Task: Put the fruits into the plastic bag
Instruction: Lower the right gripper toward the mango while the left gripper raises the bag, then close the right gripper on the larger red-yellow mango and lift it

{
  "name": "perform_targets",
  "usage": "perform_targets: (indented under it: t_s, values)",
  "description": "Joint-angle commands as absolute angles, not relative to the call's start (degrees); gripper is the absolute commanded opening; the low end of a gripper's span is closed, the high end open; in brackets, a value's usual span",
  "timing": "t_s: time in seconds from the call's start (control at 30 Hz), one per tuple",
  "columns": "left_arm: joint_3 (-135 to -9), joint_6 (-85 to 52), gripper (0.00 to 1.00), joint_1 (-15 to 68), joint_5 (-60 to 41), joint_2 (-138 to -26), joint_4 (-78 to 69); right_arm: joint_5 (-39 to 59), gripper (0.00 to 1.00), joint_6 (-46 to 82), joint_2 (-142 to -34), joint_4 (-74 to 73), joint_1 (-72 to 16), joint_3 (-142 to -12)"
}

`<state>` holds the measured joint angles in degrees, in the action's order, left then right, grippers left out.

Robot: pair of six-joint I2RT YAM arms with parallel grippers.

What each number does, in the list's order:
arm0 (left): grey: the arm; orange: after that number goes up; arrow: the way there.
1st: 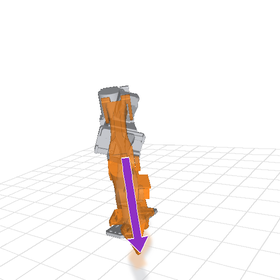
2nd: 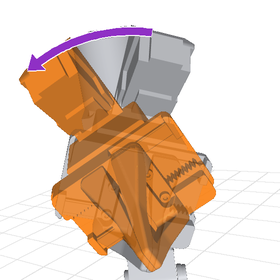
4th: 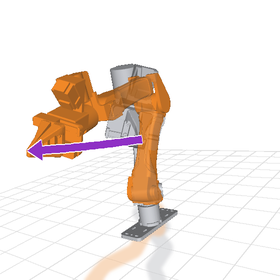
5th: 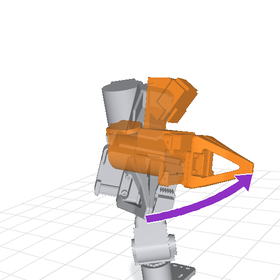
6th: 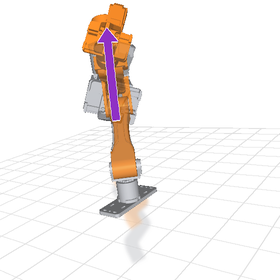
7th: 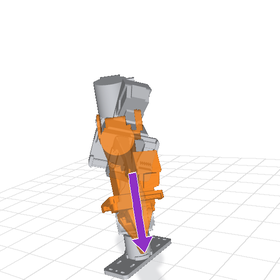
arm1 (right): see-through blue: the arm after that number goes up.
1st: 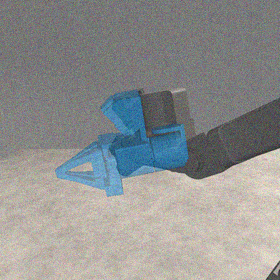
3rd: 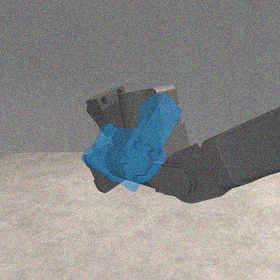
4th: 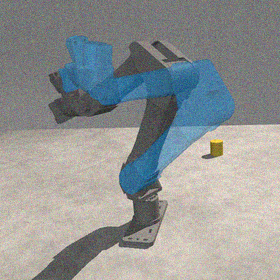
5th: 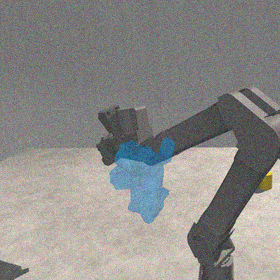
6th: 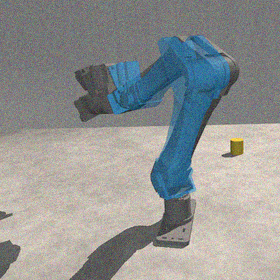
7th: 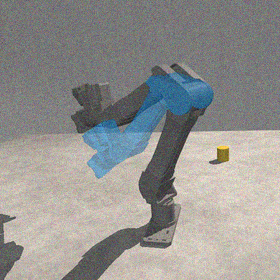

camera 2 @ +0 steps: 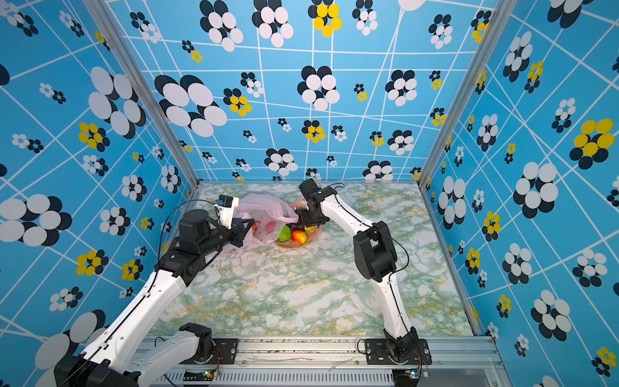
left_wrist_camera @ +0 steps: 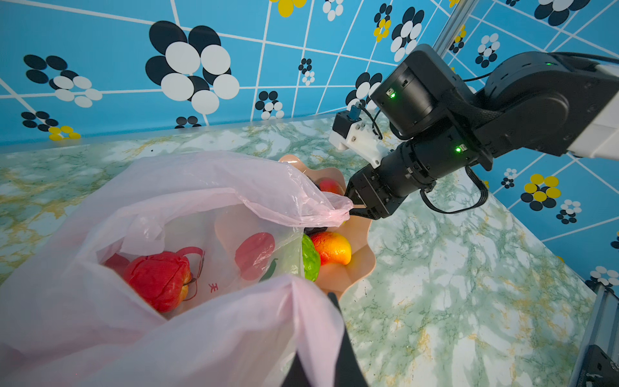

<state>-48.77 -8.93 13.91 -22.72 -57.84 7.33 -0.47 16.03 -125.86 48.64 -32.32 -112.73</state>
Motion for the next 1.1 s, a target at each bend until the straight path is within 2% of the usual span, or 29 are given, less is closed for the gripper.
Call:
perform_targets:
  t_s: [0.0, 0.1, 0.2, 0.47, 0.67, 0.93, 1.07]
  values:
    - [-48.4, -8.1, 0.00, 14.2, -23.8, -57.8, 7.6, 0.9, 0.45, 16.9, -121.9, 45.2, -31.8, -112.1]
    - [-48.3, -7.9, 0.00, 14.2, -23.7, -57.7, 7.7, 1.9, 0.50, 16.2, -124.3, 47.6, -31.4, -115.4]
    - [-48.3, -7.8, 0.00, 14.2, -23.4, -57.7, 7.7, 2.4, 0.59, 15.6, -128.4, 49.2, -31.3, -118.4]
    - [-48.4, -7.7, 0.00, 14.2, -23.6, -58.1, 7.8, 0.1, 0.72, 13.9, -134.0, 53.0, -31.3, -125.3]
    - [-48.4, -7.7, 0.00, 14.2, -23.5, -58.0, 7.7, -2.4, 0.71, 12.6, -137.8, 57.4, -31.3, -129.7]
    - [-48.5, -7.8, 0.00, 14.2, -23.8, -58.0, 7.6, -4.6, 0.61, 11.9, -139.4, 58.7, -31.3, -130.4]
    - [-48.4, -7.8, 0.00, 14.2, -23.8, -57.9, 7.6, -4.4, 0.53, 11.9, -139.8, 58.7, -31.3, -131.2]
